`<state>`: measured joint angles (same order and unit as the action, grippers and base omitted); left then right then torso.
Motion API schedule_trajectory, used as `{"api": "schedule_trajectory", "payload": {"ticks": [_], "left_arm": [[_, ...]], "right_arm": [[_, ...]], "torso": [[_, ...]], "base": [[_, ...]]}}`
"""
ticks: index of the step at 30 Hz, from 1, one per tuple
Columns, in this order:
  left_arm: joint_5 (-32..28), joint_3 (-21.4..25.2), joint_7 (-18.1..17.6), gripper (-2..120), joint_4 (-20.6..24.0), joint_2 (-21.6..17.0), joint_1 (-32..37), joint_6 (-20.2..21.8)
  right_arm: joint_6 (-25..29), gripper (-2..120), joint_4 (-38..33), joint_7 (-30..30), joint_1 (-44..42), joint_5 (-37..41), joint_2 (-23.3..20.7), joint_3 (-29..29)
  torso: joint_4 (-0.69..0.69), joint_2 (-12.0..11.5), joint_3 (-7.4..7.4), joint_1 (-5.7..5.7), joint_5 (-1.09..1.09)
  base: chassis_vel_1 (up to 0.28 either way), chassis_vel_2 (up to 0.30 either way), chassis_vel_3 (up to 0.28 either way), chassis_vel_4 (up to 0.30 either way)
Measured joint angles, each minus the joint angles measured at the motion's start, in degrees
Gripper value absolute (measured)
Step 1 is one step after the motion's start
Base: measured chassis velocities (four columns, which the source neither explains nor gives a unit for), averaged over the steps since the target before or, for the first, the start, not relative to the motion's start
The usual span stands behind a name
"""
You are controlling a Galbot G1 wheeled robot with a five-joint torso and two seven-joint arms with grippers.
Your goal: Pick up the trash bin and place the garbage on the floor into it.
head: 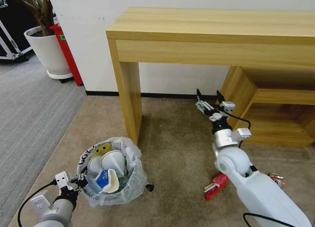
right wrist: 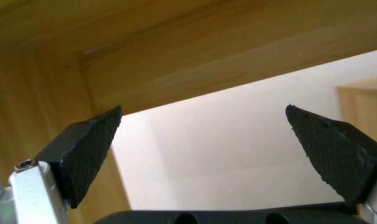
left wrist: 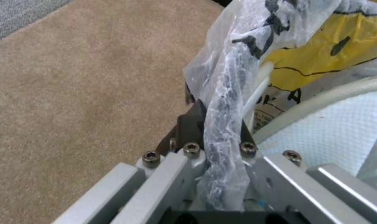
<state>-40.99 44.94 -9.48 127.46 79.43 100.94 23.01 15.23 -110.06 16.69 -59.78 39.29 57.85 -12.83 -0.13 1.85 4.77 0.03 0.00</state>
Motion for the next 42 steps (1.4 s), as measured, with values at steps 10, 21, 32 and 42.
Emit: {"api": "schedule_trajectory", "payload": {"ticks": [10, 21, 32, 42], "left_arm": [[1.23, -0.74, 1.11, 1, 0.02, 0.06, 0.12, -0.45], [1.91, -1.21, 1.79, 1, -0.11, -0.12, 0.52, -0.53], [2.46, -0.83, 1.85, 1, 0.05, -0.28, 0.91, -0.66], [3.13, -0.79, 1.83, 1, -0.25, 0.18, 0.67, -0.6]], "right_arm": [[-2.25, 100, -2.55, 4.29, -9.21, -5.59, 3.89, -8.89], [-5.44, 100, -3.11, 8.53, -11.97, -9.9, 6.25, -9.42], [-7.23, 100, -2.51, 11.25, -11.69, -11.4, 7.46, -8.64], [-7.36, 100, -1.07, 12.2, -10.37, -11.54, 6.71, -8.5]], "torso": [[-0.01, 0.0, 0.0, 0.0, 0.0], [0.0, 0.0, 0.0, 0.0, -0.01], [0.0, 0.0, 0.0, 0.0, 0.0], [0.0, 0.0, 0.0, 0.0, -0.01]], "base": [[0.0, 0.0, 0.0, 0.0], [0.0, 0.0, 0.0, 0.0], [0.0, 0.0, 0.0, 0.0], [0.0, 0.0, 0.0, 0.0]]}}
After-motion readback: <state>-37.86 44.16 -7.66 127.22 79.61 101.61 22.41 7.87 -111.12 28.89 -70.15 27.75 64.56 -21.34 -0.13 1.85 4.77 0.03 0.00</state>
